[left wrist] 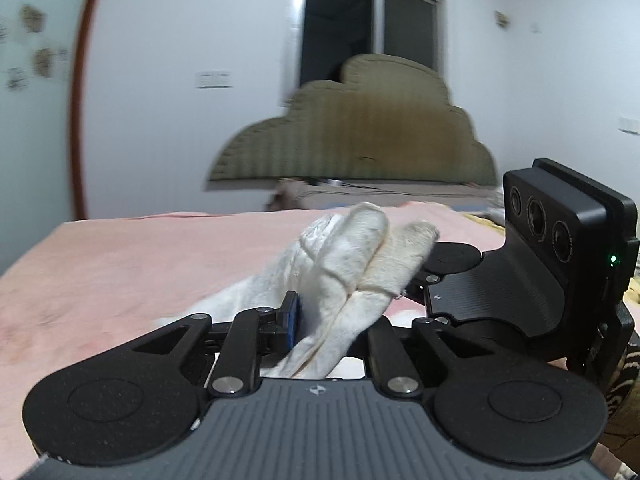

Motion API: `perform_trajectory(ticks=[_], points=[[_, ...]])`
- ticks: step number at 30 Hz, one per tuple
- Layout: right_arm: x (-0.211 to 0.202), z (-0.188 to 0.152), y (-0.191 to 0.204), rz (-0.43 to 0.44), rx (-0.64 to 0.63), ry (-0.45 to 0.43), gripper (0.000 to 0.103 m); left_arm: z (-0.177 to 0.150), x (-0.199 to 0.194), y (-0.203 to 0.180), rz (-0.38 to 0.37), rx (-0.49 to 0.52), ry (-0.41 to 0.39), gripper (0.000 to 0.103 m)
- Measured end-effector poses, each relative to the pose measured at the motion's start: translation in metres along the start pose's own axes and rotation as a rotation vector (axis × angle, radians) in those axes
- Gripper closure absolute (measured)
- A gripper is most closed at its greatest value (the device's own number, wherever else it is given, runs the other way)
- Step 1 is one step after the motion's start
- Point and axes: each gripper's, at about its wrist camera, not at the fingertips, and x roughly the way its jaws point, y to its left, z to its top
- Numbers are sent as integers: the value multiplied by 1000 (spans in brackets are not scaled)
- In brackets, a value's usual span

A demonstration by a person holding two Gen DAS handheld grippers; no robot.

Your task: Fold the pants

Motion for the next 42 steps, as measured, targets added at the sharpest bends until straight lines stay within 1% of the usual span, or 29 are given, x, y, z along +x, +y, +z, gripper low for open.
perform_trajectory(ticks=[6, 10, 14, 18, 23, 25, 29, 31, 33, 35, 37, 39, 40, 41, 42], points=[[-48, -22, -14, -87, 31, 18, 6, -5, 31, -40, -100, 16, 39, 88], [-63, -30, -30, -126, 52, 54, 6, -15, 48, -60, -154, 5, 76, 87], [-74, -46, -38, -146, 88, 78, 6, -26, 62, -71, -185, 7, 108, 84], [-75, -58, -41, -155, 114, 108, 6, -31, 79, -72, -200, 4, 142, 83], [-78, -68, -45, -160, 139, 128, 6, -35, 92, -73, -206, 9, 150, 81], [-79, -69, -46, -169, 142, 155, 5, -36, 96, -74, -209, 15, 158, 80], [-91, -73, -51, -224, 145, 243, 5, -46, 100, -77, -200, 37, 183, 81], [-106, -75, -55, -248, 173, 282, 6, -52, 104, -80, -193, 50, 199, 81], [-122, -76, -61, -287, 206, 318, 6, -57, 108, -83, -183, 75, 206, 81], [-142, -78, -66, -338, 242, 336, 6, -62, 110, -87, -171, 103, 206, 81], [-157, -76, -74, -420, 290, 316, 6, -66, 110, -91, -158, 132, 203, 81], [-168, -73, -83, -502, 389, 248, 6, -69, 111, -94, -149, 153, 204, 79], [-170, -71, -87, -514, 444, 203, 5, -71, 110, -96, -147, 164, 205, 77], [-170, -69, -91, -508, 492, 165, 5, -71, 110, -96, -146, 177, 205, 74], [-165, -67, -95, -493, 522, 141, 5, -72, 109, -97, -148, 191, 206, 74]])
